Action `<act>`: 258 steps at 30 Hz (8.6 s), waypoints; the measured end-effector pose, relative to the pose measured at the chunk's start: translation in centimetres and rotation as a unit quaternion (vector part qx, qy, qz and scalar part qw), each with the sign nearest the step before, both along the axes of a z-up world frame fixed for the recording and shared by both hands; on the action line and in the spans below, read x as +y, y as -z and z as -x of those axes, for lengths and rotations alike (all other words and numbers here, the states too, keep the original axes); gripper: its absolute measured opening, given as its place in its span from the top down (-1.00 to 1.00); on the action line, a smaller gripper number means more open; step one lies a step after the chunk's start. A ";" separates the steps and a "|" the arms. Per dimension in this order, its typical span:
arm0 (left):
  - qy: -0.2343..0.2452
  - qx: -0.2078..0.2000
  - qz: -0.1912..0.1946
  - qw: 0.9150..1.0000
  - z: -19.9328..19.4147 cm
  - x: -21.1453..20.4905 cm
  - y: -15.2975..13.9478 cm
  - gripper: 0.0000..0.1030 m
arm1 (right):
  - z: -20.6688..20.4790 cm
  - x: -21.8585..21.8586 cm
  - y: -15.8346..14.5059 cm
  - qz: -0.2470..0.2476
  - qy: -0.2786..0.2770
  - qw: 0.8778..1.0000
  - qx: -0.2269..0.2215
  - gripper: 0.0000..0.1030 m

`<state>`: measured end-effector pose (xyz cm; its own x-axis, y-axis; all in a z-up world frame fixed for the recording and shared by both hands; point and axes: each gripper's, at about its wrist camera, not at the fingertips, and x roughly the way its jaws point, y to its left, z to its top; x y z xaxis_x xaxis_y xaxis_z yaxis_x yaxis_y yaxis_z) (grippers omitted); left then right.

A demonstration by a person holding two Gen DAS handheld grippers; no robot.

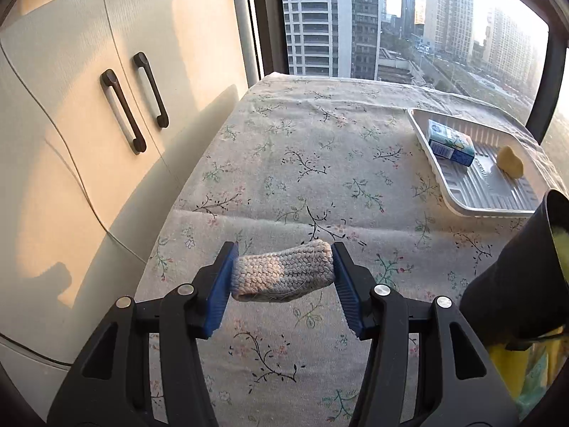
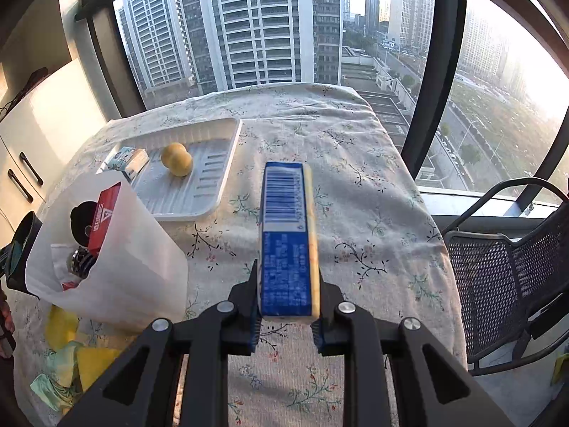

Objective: Organize soft objects
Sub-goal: 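Carry the sock and tissue box to the white tray and release them, then move both open tools back over the remaining items on the table, then grasp the grey knit sock with the left gripper while the right grasps the yellow egg sponge, then carry the sock and egg sponge to the white tray and release them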

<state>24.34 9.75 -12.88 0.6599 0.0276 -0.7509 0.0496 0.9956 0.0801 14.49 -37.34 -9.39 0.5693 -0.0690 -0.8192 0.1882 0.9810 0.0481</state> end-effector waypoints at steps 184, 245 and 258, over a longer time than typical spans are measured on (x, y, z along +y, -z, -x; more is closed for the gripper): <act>0.112 0.022 0.057 0.992 17.3 -4.6 1.0 0.52 | 16.2 13.4 2.6 -0.043 -0.071 0.997 0.000 0.19; 0.264 0.004 -0.052 0.963 -12.3 -16.5 -0.3 0.52 | -22.7 8.0 1.6 0.049 -0.172 0.984 0.020 0.19; 0.294 0.033 -0.062 0.953 -12.8 -17.9 2.4 0.48 | -24.7 10.5 4.2 0.045 -0.211 0.974 0.065 0.18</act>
